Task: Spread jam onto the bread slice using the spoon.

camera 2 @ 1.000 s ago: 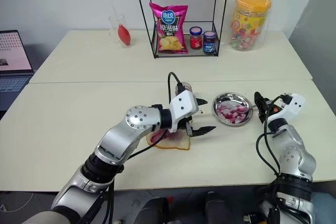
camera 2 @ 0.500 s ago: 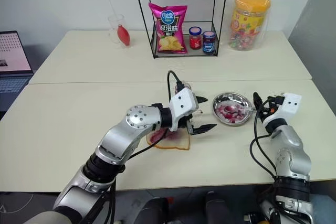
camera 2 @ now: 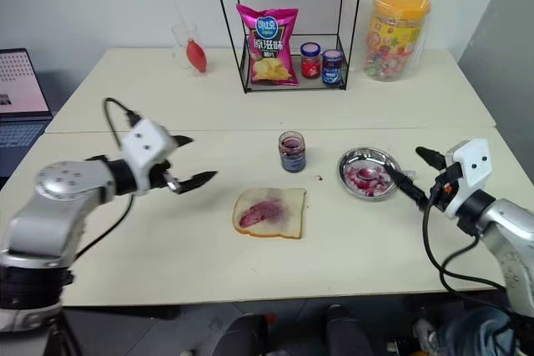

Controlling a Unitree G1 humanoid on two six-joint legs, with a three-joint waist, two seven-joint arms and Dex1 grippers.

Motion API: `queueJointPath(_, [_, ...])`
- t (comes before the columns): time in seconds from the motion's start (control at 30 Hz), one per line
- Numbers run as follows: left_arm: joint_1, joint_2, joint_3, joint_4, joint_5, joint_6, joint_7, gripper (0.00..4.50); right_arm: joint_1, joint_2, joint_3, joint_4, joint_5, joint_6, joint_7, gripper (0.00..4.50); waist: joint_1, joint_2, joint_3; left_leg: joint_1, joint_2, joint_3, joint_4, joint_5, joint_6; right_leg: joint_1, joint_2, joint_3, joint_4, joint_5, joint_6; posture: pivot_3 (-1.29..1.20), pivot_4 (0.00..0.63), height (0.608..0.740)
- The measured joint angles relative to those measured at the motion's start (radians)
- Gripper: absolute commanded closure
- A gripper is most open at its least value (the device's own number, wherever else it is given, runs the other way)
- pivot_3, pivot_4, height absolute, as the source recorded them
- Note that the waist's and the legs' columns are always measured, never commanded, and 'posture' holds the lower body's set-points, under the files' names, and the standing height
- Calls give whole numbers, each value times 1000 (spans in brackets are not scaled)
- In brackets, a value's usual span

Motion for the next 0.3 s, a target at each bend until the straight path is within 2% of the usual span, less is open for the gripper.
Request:
queueJointPath(0.17, [129, 86, 47, -2, -50, -20, -119, 0, 97, -146, -29, -50, 21, 28, 173, 45, 2, -2, 0, 0, 0, 1, 0, 0, 0, 0, -1, 0, 0, -2, -4, 0, 150, 740])
queueJointPath(0.3, [177, 108, 81, -8, -71, -36, -164, 0, 132, -193, -70, -51, 15, 22, 262, 45, 4, -5, 1, 0, 0, 1, 1, 0, 0, 0, -1, 0, 0, -3, -5, 0, 150, 740])
